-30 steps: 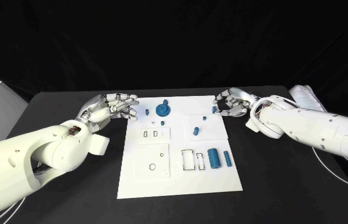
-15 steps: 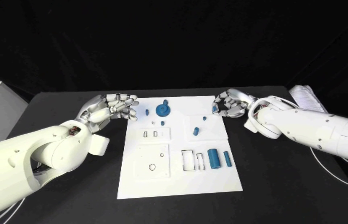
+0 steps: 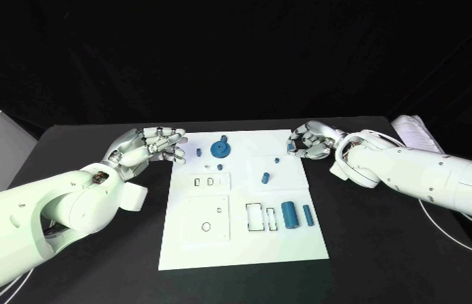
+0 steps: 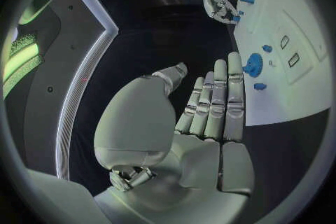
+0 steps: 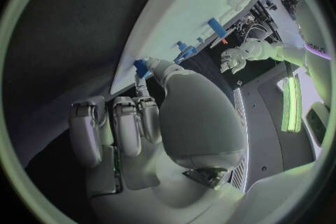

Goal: Assemble the parts on the task board

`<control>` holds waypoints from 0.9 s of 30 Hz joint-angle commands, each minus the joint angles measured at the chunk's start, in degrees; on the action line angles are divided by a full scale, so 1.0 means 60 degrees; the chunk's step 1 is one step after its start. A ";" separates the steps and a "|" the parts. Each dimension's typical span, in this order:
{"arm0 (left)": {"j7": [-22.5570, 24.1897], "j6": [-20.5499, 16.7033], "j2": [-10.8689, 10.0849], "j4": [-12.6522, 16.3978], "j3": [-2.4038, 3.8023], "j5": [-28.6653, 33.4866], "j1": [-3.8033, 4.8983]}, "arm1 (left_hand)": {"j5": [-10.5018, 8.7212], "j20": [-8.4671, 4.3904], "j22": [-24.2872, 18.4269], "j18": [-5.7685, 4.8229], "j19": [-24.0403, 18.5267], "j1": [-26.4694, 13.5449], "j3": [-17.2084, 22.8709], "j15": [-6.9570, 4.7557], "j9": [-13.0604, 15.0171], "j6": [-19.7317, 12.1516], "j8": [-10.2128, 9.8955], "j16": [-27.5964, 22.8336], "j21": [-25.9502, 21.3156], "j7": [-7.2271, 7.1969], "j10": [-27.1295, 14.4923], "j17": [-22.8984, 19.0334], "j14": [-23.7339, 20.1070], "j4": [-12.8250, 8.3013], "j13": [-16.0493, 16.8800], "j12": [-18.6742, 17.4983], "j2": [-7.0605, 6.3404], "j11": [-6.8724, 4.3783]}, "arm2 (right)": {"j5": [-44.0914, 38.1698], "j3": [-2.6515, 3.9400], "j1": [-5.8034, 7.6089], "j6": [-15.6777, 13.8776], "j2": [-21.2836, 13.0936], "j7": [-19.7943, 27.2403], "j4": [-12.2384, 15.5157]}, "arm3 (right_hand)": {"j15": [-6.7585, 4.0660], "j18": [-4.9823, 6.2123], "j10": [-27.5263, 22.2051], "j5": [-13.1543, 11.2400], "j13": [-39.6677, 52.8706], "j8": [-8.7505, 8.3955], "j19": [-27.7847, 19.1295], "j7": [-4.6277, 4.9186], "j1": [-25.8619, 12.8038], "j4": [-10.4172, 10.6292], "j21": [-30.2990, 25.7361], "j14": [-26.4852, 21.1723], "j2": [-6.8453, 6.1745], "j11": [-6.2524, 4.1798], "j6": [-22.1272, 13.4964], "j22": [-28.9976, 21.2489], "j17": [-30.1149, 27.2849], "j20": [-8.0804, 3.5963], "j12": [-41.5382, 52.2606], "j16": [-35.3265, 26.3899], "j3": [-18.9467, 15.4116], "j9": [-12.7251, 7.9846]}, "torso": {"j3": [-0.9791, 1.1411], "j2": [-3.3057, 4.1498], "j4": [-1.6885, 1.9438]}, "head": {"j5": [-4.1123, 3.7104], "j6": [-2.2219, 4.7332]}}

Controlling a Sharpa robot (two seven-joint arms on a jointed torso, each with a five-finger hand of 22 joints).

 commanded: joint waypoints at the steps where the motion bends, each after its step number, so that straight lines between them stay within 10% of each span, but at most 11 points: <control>1: 0.0097 0.0165 0.0003 0.0023 0.0002 -0.0055 -0.0002 | 0.0032 0.0008 0.0010 0.0095 -0.0061 -0.0030 0.0022 -0.0018 0.0014 -0.0078 -0.0010 0.0051 0.0061 0.0377 -0.0048 0.0010 -0.0081 -0.0034 0.0011 0.0004 0.0022 0.0018 | -0.0144 -0.0003 -0.0015 0.0017 0.0030 -0.0149 -0.0032 | -0.0092 -0.0063 0.0297 -0.0045 0.1871 0.0047 0.0981 0.0000 0.0006 0.0001 0.0042 0.0994 0.0111 -0.0080 0.0086 0.2509 0.2509 -0.0071 0.0051 0.0035 0.0096 0.0006 | 0.0000 0.0003 0.0006 | 0.0009 -0.0007; 14: 0.0098 0.0146 -0.0034 0.0071 0.0002 -0.0055 -0.0001 | 0.0032 0.0008 0.0010 0.0095 -0.0061 -0.0030 0.0022 -0.0018 0.0014 -0.0078 -0.0010 0.0051 0.0061 0.0377 -0.0048 0.0010 -0.0081 -0.0034 0.0011 0.0004 0.0022 0.0018 | -0.0330 -0.0004 -0.0017 -0.0835 0.0066 -0.0365 0.0063 | -0.0200 -0.0063 0.0343 -0.0010 0.1905 0.0410 0.0981 -0.0149 -0.0065 -0.0096 0.0042 0.0994 0.0386 -0.0210 0.0405 0.2509 0.2509 -0.0177 0.0069 0.0035 0.0441 0.0113 | -0.0002 0.0005 -0.0012 | 0.0017 -0.0048; 27: 0.0089 0.0121 -0.0049 0.0046 0.0002 -0.0056 -0.0001 | 0.0031 0.0011 0.0035 0.0097 -0.0091 -0.0032 0.0040 -0.0018 0.0022 -0.0077 -0.0006 0.0062 0.0107 0.0378 -0.0046 0.0031 -0.0088 -0.0043 0.0011 0.0005 0.0037 0.0018 | -0.0362 0.0009 0.0288 -0.1881 -0.0101 -0.1215 0.1104 | -0.0248 -0.0063 0.0377 0.0037 0.1931 0.0584 0.0981 -0.0191 -0.0270 -0.0107 0.0042 0.0994 0.0368 -0.0263 0.0397 0.2509 0.2509 -0.0242 0.0084 0.0035 0.0486 0.0167 | -0.0012 -0.0040 -0.0021 | 0.0034 -0.0076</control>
